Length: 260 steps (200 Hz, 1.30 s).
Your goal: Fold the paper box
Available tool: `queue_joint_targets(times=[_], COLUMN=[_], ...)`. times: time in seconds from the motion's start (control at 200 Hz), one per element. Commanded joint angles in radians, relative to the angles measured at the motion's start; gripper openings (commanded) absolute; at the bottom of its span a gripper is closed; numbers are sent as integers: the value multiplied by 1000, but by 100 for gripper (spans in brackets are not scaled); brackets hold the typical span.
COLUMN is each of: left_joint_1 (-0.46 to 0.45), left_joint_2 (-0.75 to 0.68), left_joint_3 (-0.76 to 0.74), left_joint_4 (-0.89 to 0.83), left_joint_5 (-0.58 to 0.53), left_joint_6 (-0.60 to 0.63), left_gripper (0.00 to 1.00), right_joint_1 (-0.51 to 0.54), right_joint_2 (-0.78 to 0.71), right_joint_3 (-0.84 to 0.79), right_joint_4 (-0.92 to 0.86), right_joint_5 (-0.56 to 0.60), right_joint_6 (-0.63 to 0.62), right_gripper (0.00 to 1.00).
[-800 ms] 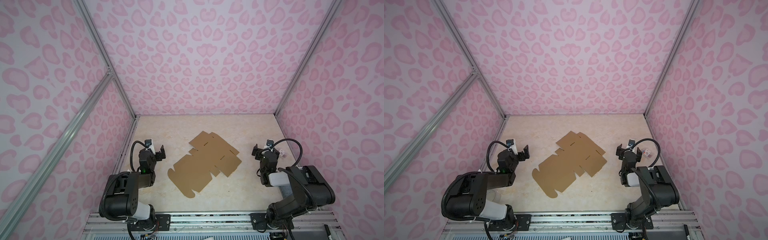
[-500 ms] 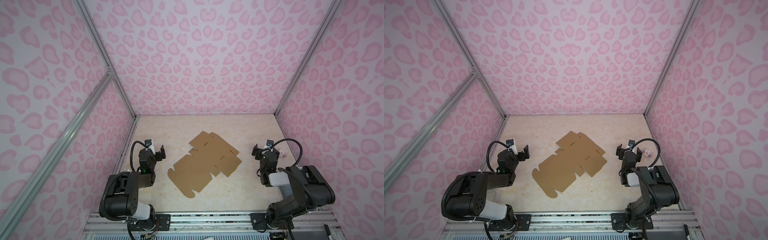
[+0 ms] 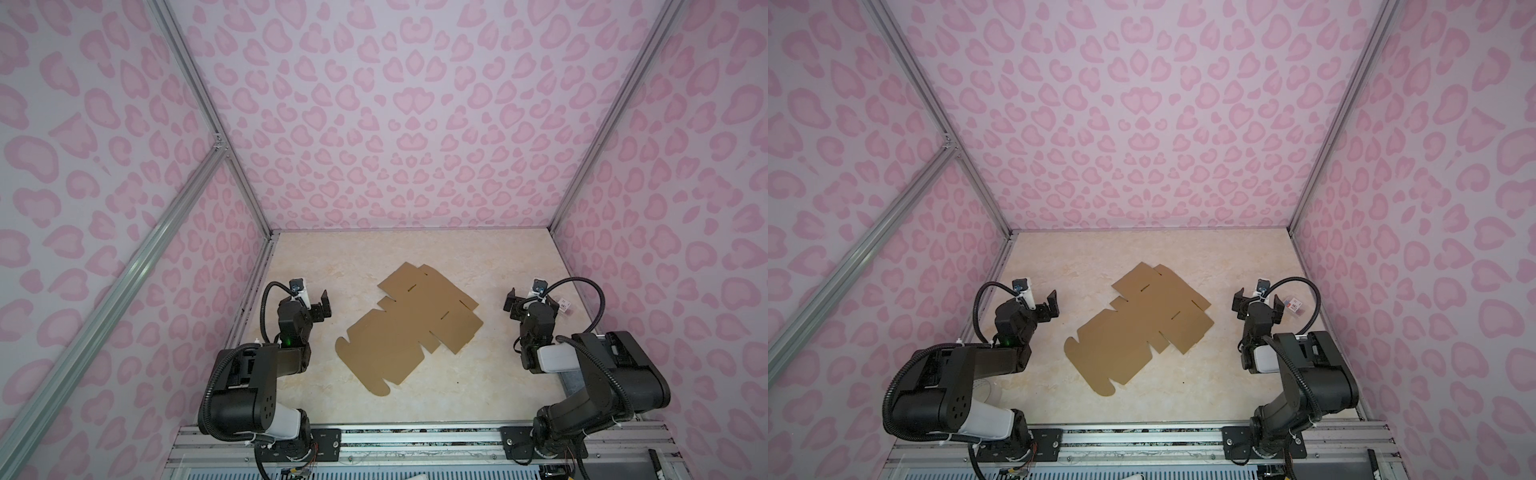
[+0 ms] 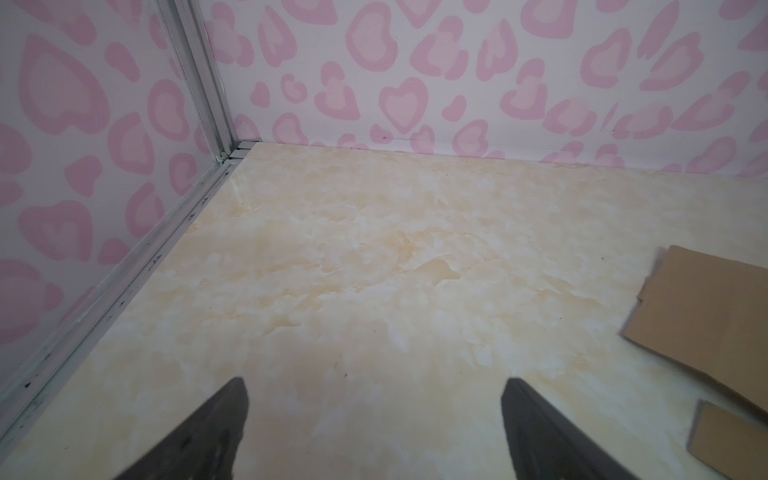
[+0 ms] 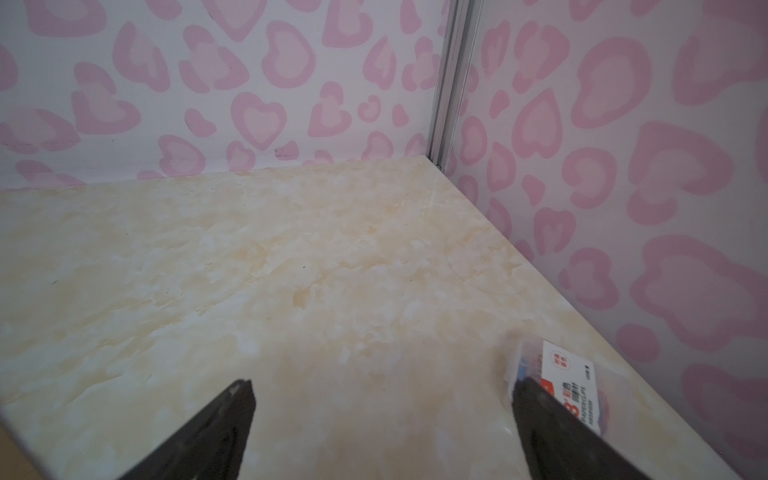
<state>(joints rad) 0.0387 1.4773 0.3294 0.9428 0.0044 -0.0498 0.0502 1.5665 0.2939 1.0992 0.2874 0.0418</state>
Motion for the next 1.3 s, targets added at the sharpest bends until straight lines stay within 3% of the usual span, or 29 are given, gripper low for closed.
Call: queue_joint_targets(times=[0.0,0.095,0.19,0.25,0.37,0.495,0.55,0.615,0.735,0.855,0.935,1.035,1.12,1.295], left_joint_1=[0,-1,-22,-24,-36,-48,-48,-48,-46,-35,3,17,8,-60], left_joint_2=[-4,-11,-102,-131,-237,-294,-325,-355,-372,-362,-361,-361,-383,-499], left_joint_3=[2,5,93,130,121,195,219,244,311,368,342,310,273,202], left_joint_4=[29,32,-191,-273,-259,-355,-397,-442,-608,-802,-806,-821,-872,-1025], left_joint_5=[8,3,-26,-17,0,36,-33,-101,-71,2,88,185,196,131], left_joint_6=[7,3,23,29,-15,-6,-74,-205,-464,-658,-769,-798,-814,-834], left_gripper=[98,98,97,98,97,98,98,97,98,98,97,98,97,98], right_joint_1=[8,16,48,101,149,145,145,141,76,27,29,59,73,116], right_joint_2=[-22,-99,-201,-259,-379,-444,-462,-499,-564,-590,-581,-539,-483,-346], right_joint_3=[-11,1,28,34,47,44,27,7,16,180,246,230,251,422], right_joint_4=[16,-71,-195,-206,-232,-256,-232,-196,-207,-497,-604,-544,-553,-796], right_joint_5=[23,19,35,113,111,128,99,109,-84,-303,-402,-431,-487,-578], right_joint_6=[-11,-21,-53,-86,-141,-75,-38,121,426,435,409,460,506,463], right_gripper=[99,99,99,99,99,99,99,99,99,99,99,99,99,99])
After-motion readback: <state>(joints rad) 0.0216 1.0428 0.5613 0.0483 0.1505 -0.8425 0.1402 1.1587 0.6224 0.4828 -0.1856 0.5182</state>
